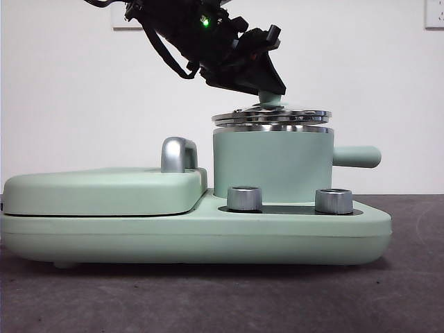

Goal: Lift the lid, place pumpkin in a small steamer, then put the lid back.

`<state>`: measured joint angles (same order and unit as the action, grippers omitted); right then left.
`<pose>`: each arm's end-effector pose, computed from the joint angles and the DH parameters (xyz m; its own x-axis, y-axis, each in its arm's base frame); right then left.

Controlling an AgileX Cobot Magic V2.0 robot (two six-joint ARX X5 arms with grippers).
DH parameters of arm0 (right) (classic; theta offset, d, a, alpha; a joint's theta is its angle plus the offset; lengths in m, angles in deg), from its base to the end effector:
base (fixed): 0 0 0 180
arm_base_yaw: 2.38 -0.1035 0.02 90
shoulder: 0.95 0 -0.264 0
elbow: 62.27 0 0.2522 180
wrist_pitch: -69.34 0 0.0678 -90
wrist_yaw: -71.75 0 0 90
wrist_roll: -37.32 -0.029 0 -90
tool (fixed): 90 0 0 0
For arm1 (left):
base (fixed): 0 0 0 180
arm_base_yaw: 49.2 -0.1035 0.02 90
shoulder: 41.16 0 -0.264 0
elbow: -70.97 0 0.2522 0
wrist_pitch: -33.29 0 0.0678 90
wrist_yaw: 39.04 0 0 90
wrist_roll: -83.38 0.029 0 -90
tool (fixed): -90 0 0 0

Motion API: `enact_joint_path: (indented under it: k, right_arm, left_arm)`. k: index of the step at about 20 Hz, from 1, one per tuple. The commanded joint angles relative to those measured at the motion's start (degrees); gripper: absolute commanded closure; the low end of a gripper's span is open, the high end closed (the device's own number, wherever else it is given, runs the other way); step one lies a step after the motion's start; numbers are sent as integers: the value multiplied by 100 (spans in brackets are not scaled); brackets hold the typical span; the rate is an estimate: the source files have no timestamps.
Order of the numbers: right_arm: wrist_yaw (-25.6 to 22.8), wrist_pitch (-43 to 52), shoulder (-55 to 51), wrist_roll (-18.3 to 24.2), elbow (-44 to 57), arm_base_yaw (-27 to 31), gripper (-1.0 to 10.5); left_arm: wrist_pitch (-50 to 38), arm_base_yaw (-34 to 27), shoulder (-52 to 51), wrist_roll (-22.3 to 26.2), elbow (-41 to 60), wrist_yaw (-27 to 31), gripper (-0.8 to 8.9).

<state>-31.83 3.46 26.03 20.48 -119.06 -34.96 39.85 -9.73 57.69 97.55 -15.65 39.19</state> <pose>0.0720 0.0380 0.2921 0.7885 0.2252 -0.5723 -0.2042 0.9736 0.1018 0.3036 -0.2577 0.2799 0.5858 -0.7466 -0.3153 0.8088 0.5636 0.1680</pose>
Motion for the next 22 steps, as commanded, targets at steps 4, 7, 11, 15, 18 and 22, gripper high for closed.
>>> enact_joint_path:
  k: [4, 7, 11, 15, 18, 22]
  right_arm:
    - [-20, 20, 22, -74, -33, -39, 623]
    - [-22, 20, 22, -76, -33, -39, 623]
    - [-24, 20, 22, -74, -33, -39, 623]
    - [-22, 20, 22, -76, -33, -39, 623]
    - [-15, 20, 22, -76, -33, -39, 623]
    - [2, 20, 22, -74, -33, -39, 623]
  left_arm:
    - [-208, 68, 223, 15, -199, -28, 804]
    - [-195, 68, 236, 15, -199, -28, 804]
    - [-155, 66, 238, -11, -199, -28, 804]
    - [-162, 66, 238, -138, -199, -28, 662]
    - [-131, 66, 236, -254, -199, -28, 614]
    - [-72, 63, 219, -522, -199, -28, 552]
